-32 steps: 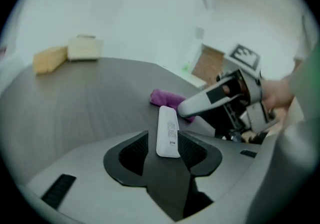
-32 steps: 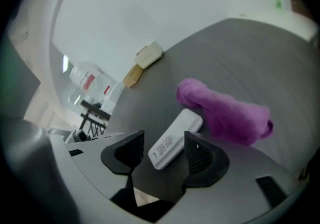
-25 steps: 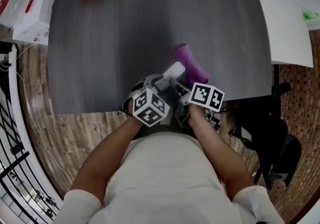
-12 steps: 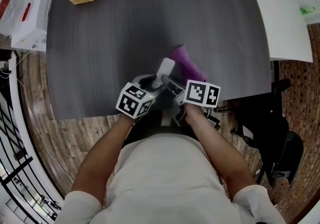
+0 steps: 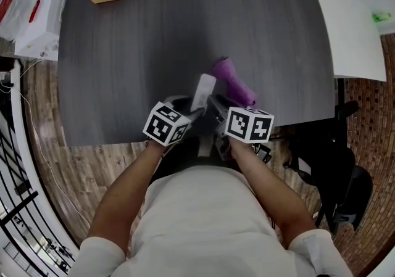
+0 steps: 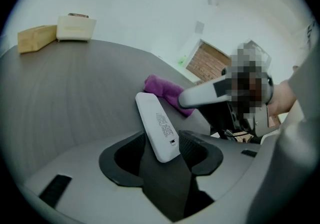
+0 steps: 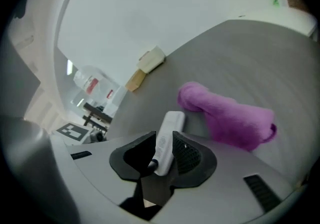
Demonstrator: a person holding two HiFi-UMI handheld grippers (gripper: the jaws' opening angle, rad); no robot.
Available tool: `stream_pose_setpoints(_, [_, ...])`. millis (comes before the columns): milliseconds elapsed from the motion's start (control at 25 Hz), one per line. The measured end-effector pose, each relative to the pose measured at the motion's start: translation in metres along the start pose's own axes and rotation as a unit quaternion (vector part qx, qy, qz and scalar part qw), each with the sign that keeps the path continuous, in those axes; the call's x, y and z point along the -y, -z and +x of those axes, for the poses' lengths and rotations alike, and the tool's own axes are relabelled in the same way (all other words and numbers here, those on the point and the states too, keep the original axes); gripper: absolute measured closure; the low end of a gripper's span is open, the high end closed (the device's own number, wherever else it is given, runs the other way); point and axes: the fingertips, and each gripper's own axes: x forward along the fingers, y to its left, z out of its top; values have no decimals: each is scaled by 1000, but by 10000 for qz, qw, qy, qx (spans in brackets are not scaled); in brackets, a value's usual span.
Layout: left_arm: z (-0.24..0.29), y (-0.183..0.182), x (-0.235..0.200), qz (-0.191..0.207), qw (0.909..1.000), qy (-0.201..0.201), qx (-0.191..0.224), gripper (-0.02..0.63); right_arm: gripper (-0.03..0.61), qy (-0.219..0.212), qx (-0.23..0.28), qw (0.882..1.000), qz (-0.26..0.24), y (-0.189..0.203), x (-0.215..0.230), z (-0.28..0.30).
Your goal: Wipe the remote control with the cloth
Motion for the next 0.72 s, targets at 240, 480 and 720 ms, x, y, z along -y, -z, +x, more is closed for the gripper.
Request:
stream_pose_setpoints(240, [4, 1, 3, -64, 10000, 33, -11, 417, 479, 356, -241, 9955, 849, 27, 32, 21])
stream_pose_setpoints(480, [3, -2, 1, -243, 9995, 182, 33, 395, 545, -412, -5, 9897, 1371, 17, 13, 22])
stream_pose_setpoints(720, [-5, -6, -4, -885, 9937, 674, 132, 388, 545, -1065, 118, 9860, 1274, 4, -11, 21])
